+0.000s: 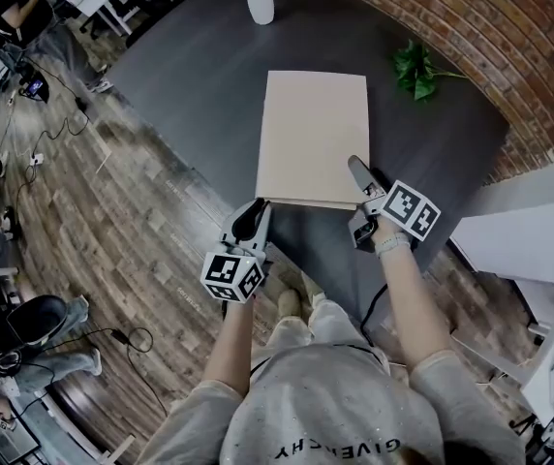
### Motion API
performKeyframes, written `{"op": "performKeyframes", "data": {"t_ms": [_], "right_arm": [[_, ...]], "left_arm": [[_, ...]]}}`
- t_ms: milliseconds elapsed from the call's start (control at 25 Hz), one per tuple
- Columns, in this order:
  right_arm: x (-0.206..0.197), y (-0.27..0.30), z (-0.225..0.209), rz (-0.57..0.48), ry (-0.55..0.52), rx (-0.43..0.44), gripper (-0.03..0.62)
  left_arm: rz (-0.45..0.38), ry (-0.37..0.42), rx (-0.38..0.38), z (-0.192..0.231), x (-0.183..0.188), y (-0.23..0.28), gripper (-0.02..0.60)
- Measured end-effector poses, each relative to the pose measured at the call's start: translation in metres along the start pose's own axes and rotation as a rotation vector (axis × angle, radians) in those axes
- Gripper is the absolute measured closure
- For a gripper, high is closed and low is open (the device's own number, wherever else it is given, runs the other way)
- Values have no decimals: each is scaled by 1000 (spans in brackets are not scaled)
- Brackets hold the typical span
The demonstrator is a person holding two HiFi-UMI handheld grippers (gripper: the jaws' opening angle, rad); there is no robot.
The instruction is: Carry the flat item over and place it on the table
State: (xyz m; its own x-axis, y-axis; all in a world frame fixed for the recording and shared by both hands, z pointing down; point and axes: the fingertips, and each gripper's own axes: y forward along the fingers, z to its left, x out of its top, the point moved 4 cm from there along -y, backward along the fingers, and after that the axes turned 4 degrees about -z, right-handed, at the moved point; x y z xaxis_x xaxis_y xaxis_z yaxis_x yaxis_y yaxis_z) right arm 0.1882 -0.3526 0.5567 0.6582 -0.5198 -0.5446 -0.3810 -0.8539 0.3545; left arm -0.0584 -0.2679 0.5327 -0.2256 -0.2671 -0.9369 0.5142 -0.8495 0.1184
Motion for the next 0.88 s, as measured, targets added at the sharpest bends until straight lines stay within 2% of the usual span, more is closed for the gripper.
{"op": "performKeyframes", "data": {"t_ms": [160, 360, 680, 880], "right_arm": [[1, -6, 5, 4, -35, 16, 193], [0, -15, 15, 23, -178, 32, 217], [7, -37, 37, 13, -447, 62, 449], [2, -51, 51, 31, -613, 98, 545]], "left_arm": [[-3, 2, -3, -3, 2, -2, 528], [-12, 5, -3, -5, 8, -7, 528], [-27, 13, -3, -6, 21, -12, 528], [-38, 17, -6, -4, 30, -17, 528]]}}
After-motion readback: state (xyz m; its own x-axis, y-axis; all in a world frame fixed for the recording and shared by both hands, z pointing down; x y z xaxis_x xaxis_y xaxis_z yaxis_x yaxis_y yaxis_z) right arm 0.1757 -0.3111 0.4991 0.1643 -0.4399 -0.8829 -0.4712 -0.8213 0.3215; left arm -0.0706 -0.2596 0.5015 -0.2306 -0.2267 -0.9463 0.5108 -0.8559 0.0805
